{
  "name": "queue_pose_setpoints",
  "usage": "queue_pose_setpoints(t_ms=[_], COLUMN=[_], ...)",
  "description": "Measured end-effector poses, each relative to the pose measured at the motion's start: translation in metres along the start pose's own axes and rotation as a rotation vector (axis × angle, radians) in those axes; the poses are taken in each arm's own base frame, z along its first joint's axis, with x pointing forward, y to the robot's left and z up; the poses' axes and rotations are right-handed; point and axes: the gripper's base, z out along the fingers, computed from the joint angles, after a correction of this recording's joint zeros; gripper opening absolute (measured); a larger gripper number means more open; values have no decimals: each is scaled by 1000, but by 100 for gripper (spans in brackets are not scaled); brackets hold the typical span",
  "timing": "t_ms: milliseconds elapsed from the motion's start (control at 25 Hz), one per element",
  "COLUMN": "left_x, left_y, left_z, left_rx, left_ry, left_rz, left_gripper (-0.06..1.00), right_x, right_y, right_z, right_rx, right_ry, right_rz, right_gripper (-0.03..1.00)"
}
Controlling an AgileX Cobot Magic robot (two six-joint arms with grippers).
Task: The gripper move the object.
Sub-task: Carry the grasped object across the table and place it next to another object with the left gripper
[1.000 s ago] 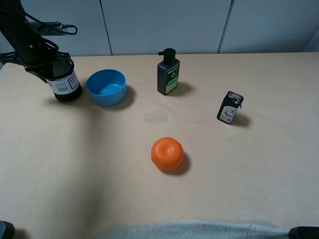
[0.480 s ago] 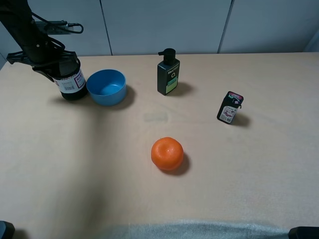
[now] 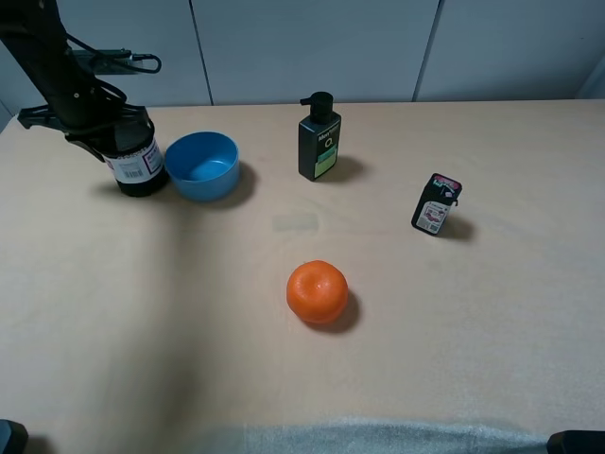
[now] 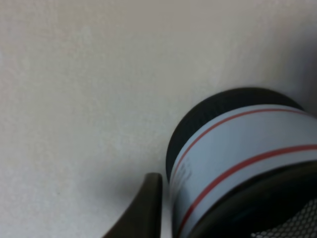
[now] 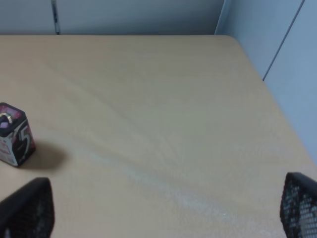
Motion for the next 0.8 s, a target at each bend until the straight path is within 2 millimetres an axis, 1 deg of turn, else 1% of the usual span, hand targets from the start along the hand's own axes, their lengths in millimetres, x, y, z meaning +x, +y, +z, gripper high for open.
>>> queue_pose_setpoints(t_ms=[800], left_x=[-1], left_y=[0], left_z=[1], left_rx=[1], left_ry=[-1], left_rz=[4], left_gripper=[15], right_x=[0], right_y=[0], right_z=[0], right_rx=[0], right_ry=[0], right_rz=[0], right_gripper=[69])
